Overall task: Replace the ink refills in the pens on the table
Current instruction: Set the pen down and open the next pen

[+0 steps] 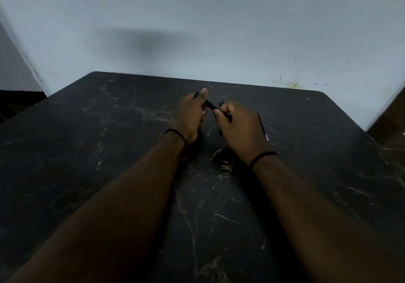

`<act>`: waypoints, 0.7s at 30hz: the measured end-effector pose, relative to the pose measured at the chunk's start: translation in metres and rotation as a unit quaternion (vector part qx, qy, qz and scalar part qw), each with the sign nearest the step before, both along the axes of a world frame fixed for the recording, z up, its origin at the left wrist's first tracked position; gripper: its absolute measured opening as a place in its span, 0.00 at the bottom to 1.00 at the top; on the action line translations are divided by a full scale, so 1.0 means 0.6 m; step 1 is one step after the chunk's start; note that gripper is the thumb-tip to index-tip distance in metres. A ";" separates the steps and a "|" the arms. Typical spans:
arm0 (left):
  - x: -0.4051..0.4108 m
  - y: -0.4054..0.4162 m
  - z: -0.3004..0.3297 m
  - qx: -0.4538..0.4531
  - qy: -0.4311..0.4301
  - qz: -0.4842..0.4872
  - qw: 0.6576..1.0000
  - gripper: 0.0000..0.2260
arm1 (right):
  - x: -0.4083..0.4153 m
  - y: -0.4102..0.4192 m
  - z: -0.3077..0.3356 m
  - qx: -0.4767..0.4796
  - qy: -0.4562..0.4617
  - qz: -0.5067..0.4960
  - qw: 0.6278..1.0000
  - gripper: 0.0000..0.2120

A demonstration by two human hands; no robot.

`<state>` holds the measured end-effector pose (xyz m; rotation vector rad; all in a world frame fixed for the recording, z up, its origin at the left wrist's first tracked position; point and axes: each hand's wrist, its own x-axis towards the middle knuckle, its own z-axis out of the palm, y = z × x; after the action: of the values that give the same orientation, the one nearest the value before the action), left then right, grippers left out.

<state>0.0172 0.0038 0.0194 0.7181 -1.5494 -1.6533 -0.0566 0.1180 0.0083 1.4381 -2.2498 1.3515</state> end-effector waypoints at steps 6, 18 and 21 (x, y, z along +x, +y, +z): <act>0.005 -0.003 -0.004 0.006 0.015 -0.036 0.999 0.14 | 0.000 -0.002 -0.001 -0.014 -0.031 0.001 0.999 0.10; 0.013 0.012 0.007 0.002 0.044 -0.057 0.997 0.14 | 0.014 0.001 0.009 -0.030 -0.052 -0.010 0.998 0.10; 0.015 0.013 0.006 -0.012 0.032 -0.031 0.999 0.14 | 0.009 -0.001 0.003 -0.021 -0.029 -0.009 0.999 0.10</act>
<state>0.0263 0.0113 0.0233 0.6036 -1.5566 -1.6839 -0.0513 0.1172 0.0099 1.3790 -2.2488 1.4446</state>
